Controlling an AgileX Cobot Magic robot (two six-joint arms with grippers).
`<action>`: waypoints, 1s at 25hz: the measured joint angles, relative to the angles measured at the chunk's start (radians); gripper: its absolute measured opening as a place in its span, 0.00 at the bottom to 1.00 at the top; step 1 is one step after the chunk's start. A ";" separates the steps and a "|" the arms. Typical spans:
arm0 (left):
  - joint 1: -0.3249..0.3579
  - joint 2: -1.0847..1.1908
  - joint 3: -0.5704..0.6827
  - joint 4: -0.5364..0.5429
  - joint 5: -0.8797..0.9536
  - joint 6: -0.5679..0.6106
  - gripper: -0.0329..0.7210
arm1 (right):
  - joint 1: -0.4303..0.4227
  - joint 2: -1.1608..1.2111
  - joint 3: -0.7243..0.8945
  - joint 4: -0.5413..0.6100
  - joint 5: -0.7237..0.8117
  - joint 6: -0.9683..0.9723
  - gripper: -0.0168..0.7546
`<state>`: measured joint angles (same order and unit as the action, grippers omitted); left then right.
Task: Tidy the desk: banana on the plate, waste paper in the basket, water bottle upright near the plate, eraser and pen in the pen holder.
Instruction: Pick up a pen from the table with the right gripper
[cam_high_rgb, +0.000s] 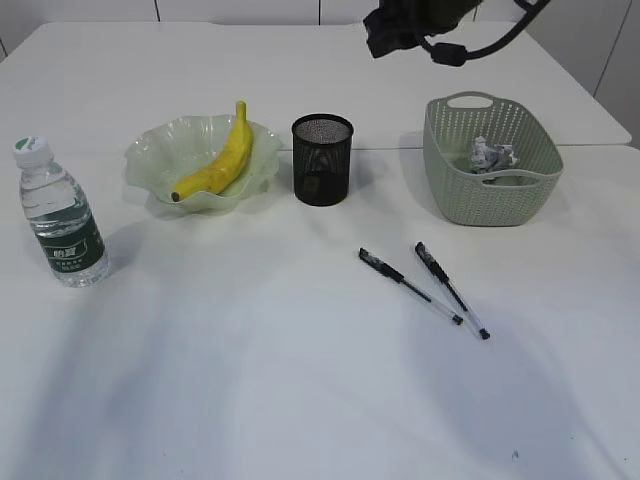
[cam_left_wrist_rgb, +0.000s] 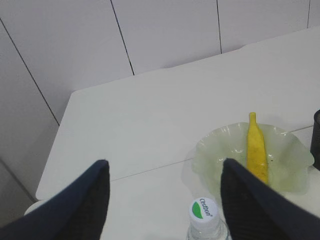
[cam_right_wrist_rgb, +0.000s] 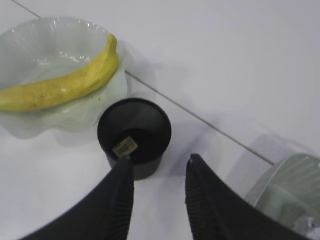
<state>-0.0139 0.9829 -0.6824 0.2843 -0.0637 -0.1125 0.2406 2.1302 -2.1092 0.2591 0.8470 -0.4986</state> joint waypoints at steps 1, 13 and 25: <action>0.000 0.000 0.000 -0.004 0.002 -0.005 0.70 | 0.000 -0.002 0.000 -0.007 0.024 0.011 0.36; 0.000 -0.038 0.000 -0.126 0.085 -0.018 0.70 | -0.003 -0.002 0.000 -0.060 0.218 0.097 0.36; 0.000 -0.080 -0.081 -0.135 0.219 -0.018 0.70 | -0.003 -0.002 0.000 -0.162 0.383 0.165 0.36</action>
<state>-0.0139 0.9032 -0.7638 0.1494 0.1556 -0.1309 0.2375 2.1285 -2.1092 0.0971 1.2297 -0.3338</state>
